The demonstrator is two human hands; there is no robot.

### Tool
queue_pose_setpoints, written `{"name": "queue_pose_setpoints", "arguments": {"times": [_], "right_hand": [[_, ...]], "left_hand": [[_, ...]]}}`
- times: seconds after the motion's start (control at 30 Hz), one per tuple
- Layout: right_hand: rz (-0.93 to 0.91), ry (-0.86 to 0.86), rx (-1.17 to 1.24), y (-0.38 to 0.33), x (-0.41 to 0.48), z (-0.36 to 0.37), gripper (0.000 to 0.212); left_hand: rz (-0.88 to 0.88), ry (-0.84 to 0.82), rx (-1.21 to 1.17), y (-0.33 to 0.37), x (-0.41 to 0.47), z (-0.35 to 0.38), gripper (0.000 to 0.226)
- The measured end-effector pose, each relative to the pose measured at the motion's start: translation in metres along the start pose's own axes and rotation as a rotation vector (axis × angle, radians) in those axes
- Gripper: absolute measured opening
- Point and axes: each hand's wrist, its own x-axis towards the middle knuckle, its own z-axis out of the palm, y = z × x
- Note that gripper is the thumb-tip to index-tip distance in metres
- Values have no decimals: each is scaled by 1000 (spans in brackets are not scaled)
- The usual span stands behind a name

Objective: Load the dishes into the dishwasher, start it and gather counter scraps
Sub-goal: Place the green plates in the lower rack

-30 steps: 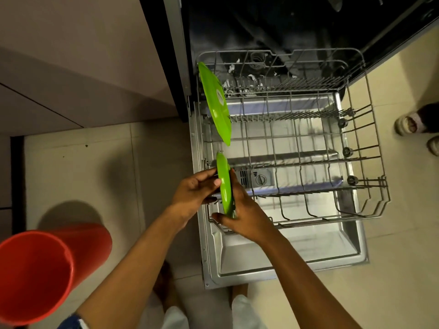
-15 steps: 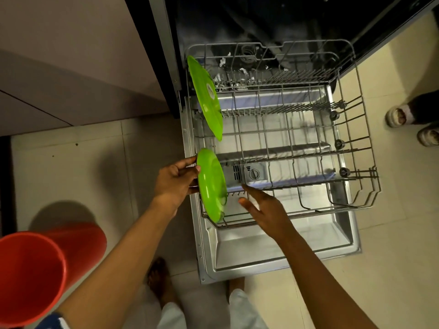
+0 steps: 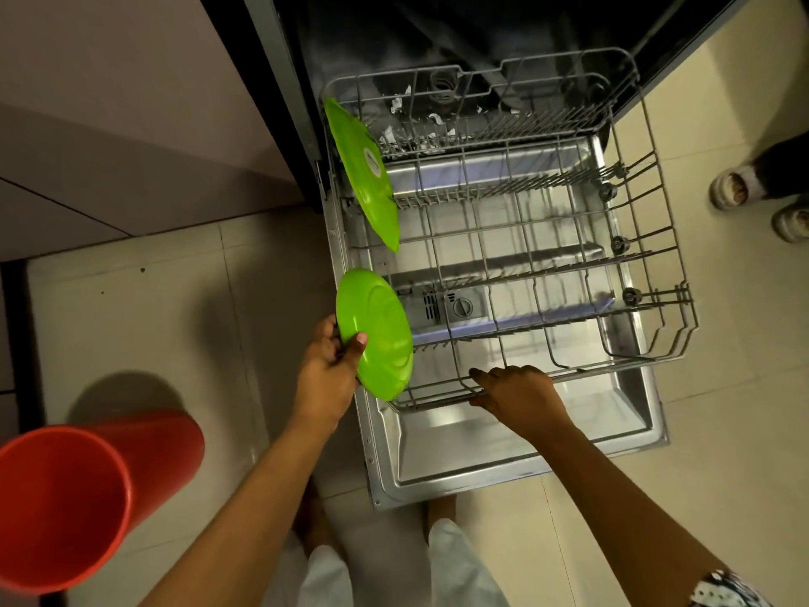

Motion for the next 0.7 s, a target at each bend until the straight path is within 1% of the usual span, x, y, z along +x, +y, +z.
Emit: {"name": "queue_pose_setpoints", "arguments": {"times": [0.1,0.2,0.47,0.7], "right_hand": [[-29,27,-56,2,4,6,42],[-46,84,-32,4,5,9,48],[-54,100,21,5,6,18,48],[-57,121,16,6,7,19,47]], "left_hand": [[54,70,7,-3,-7,7,25],[70,127,-15,-2,-9,13,27],[115,97,16,-6,-10,17,27],[126,122,-17,-14,-12,11,26]]}}
